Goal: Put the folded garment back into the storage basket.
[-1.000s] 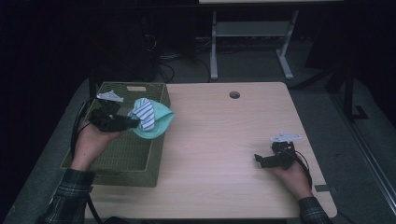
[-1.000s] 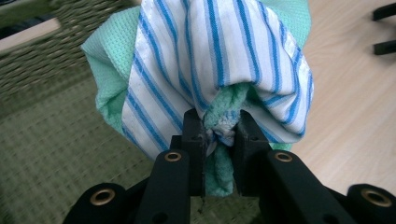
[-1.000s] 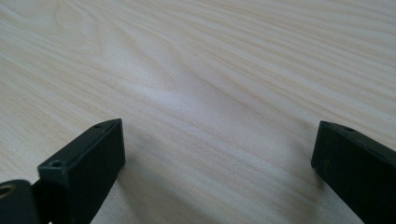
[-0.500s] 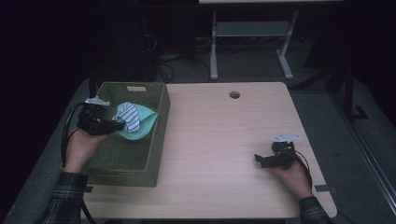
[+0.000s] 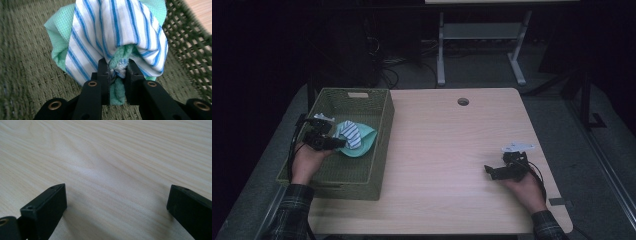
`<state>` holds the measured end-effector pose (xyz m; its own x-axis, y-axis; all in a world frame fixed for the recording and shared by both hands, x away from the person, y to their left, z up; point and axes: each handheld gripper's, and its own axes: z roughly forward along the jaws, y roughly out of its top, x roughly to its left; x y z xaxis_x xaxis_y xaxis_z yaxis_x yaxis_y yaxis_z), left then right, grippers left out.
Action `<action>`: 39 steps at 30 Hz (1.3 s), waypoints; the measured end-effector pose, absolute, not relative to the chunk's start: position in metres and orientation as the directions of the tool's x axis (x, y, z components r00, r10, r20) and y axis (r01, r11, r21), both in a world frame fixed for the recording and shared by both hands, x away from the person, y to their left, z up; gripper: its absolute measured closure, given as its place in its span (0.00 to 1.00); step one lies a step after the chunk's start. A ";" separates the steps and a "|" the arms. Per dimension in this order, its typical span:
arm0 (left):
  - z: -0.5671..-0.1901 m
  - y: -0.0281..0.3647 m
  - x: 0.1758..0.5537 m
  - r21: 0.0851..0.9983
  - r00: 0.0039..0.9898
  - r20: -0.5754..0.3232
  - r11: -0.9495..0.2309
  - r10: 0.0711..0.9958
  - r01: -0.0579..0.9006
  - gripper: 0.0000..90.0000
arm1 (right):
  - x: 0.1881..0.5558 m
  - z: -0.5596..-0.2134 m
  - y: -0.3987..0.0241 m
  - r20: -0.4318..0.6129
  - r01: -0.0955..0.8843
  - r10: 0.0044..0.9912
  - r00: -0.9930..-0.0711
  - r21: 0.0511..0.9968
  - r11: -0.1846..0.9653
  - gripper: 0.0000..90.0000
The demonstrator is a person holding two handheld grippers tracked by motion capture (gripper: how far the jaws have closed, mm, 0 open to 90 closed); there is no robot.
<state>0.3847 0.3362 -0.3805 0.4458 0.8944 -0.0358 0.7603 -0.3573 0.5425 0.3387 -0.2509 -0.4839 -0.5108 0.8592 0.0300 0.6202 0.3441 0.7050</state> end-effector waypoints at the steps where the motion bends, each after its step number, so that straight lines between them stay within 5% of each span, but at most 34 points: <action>1: -0.383 0.336 0.386 0.535 0.448 -0.029 -0.365 0.894 0.762 0.85 | 0.339 -0.484 -0.251 0.030 0.620 0.859 -0.511 0.705 0.344 0.03; 19: -0.403 0.337 0.389 0.471 0.458 -0.027 -0.392 0.889 0.790 0.78 | 0.339 -0.484 -0.251 0.030 0.621 0.859 -0.510 0.705 0.344 0.02; 25: -0.406 0.336 0.389 0.476 0.460 -0.025 -0.394 0.888 0.787 0.61 | 0.339 -0.484 -0.251 0.030 0.621 0.859 -0.510 0.705 0.344 0.02; 34: -0.408 0.333 0.391 0.502 0.470 -0.026 -0.396 0.882 0.769 0.20 | 0.339 -0.484 -0.251 0.030 0.621 0.860 -0.510 0.704 0.344 0.02; 39: -0.404 0.333 0.389 0.539 0.479 -0.029 -0.390 0.877 0.747 0.15 | 0.339 -0.484 -0.251 0.029 0.620 0.859 -0.511 0.705 0.345 0.02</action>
